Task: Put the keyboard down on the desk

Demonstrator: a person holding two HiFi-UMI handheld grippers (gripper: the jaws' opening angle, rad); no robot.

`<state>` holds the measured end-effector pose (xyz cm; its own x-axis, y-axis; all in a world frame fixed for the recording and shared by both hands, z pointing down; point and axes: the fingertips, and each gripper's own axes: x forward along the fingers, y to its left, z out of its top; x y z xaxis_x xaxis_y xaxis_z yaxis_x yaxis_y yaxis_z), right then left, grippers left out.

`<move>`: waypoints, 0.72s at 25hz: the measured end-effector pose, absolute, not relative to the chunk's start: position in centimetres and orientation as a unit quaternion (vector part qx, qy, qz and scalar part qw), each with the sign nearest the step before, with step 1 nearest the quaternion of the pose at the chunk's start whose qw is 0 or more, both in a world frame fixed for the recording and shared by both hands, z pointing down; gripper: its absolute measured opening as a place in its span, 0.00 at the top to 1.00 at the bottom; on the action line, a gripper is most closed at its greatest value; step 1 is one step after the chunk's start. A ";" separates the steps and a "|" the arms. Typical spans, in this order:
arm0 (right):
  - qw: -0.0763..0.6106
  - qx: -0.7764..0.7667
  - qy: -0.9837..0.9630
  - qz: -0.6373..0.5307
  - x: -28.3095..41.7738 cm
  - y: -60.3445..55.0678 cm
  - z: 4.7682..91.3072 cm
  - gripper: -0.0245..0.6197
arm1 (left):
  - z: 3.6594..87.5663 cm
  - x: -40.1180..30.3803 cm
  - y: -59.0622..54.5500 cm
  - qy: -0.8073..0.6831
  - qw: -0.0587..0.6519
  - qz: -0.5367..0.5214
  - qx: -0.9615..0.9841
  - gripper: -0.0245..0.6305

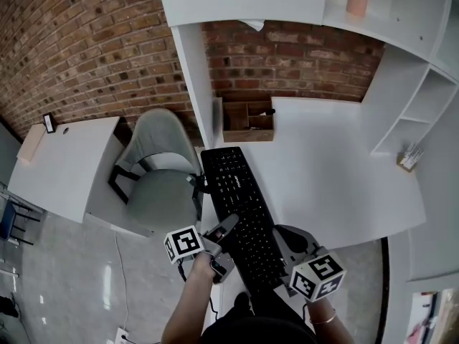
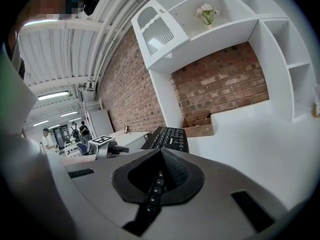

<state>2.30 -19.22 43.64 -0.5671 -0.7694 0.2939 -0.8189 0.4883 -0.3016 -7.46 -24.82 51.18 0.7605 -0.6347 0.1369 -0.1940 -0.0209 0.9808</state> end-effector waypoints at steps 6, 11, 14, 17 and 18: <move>0.066 0.451 -0.862 0.223 3.2 -22.2 45.2 0.95 | 53.8 -7.2 -26.9 -0.317 0.649 -0.175 0.669 0.82; 0.070 0.439 -0.865 0.232 3.7 -24.3 46.0 0.95 | 54.9 -6.6 -28.6 -0.321 0.648 -0.173 0.669 0.82; 0.075 0.436 -0.865 0.238 3.9 -25.2 46.7 0.95 | 55.5 -6.3 -29.5 -0.323 0.649 -0.167 0.668 0.82; 0.079 0.433 -0.864 0.246 4.1 -25.8 47.4 0.95 | 56.1 -6.0 -30.3 -0.325 0.649 -0.164 0.668 0.82; 0.079 0.432 -0.864 0.247 4.1 -26.0 47.5 0.95 | 56.2 -6.0 -30.6 -0.325 0.649 -0.163 0.669 0.82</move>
